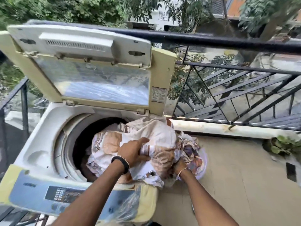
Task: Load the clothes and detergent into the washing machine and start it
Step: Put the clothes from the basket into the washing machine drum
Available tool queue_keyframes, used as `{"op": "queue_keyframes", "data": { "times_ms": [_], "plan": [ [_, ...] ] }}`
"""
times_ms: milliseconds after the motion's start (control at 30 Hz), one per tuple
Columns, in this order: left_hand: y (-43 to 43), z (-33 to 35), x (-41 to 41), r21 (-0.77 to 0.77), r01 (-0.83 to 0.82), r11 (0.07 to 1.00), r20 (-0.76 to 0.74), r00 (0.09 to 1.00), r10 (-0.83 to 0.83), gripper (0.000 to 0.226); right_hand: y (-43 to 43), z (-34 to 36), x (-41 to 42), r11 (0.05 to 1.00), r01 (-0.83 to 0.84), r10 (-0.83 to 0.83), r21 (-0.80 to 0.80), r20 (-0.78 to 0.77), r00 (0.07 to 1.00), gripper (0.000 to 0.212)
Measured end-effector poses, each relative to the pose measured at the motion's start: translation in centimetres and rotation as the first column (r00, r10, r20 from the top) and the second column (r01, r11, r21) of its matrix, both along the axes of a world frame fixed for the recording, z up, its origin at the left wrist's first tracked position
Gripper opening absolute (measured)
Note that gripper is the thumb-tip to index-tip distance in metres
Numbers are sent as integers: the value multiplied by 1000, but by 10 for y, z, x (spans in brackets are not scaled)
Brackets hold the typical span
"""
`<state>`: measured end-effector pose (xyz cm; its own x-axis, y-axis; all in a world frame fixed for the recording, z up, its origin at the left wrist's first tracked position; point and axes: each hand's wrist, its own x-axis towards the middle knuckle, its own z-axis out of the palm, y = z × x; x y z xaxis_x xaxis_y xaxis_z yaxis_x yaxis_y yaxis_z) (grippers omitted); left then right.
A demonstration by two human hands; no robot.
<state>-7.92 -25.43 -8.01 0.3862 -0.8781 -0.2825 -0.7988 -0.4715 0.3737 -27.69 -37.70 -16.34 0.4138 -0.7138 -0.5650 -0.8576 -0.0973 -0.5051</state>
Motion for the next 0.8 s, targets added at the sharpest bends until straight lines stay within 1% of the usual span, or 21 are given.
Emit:
{"op": "queue_keyframes", "data": {
  "times_ms": [33,67,100,133,200,233,267,300,333,367,433,500,567,600,633,667,700,733,767,800],
  "plan": [
    [3,1,1,-23,1,1000,27,1000,-1,65,3,3,2,994,109,-108,-6,76,991,45],
    [6,0,2,-60,1,998,49,999,2,58,4,7,1,985,166,-158,-52,126,979,50],
    [9,2,4,-109,-3,994,47,999,8,53,4,9,-2,970,224,-205,-92,178,962,49],
    [14,1,8,-170,-13,985,22,1000,17,51,5,14,-6,958,266,-234,-104,248,940,44],
    [25,7,18,-288,-85,954,-103,993,58,52,6,43,-8,917,342,-247,-203,383,890,34],
    [32,14,22,-349,-144,926,-180,980,84,52,5,60,-5,891,372,-232,-260,443,866,28],
    [39,20,30,-411,-212,886,-247,962,115,52,5,82,0,868,395,-215,-301,490,845,16],
    [45,26,38,-452,-295,842,-319,935,157,51,3,99,7,846,389,-154,-364,532,833,12],
    [52,33,46,-479,-379,792,-389,900,196,49,1,120,16,825,379,-96,-420,557,825,21],
    [58,41,54,-481,-457,748,-467,856,223,47,0,139,27,809,377,-47,-452,589,807,25],
    [69,57,71,-470,-556,685,-596,773,219,43,2,180,53,796,350,45,-494,625,779,22],
    [77,80,80,-497,-609,618,-650,733,199,37,7,224,81,788,335,120,-517,662,740,21],
    [89,101,89,-508,-656,559,-669,709,224,39,24,271,110,777,348,160,-525,698,698,19],
    [97,108,94,-498,-680,538,-680,691,244,40,36,291,126,783,357,173,-508,731,660,17],
    [105,112,99,-510,-676,533,-683,694,227,38,48,307,143,805,359,179,-473,770,613,16],
    [112,113,106,-506,-673,539,-687,692,219,34,61,321,159,827,354,180,-436,803,568,15],
    [118,124,105,-497,-681,538,-719,670,185,25,76,333,177,855,337,176,-394,832,526,16],
    [127,124,111,-472,-696,541,-737,648,192,12,91,342,193,887,306,165,-346,857,488,18],
    [138,122,119,-447,-711,543,-752,627,203,16,106,349,209,921,265,142,-285,881,452,19],
    [148,113,131,-370,-764,528,-771,569,284,34,121,354,224,948,225,116,-226,901,417,19]
  ]
}}
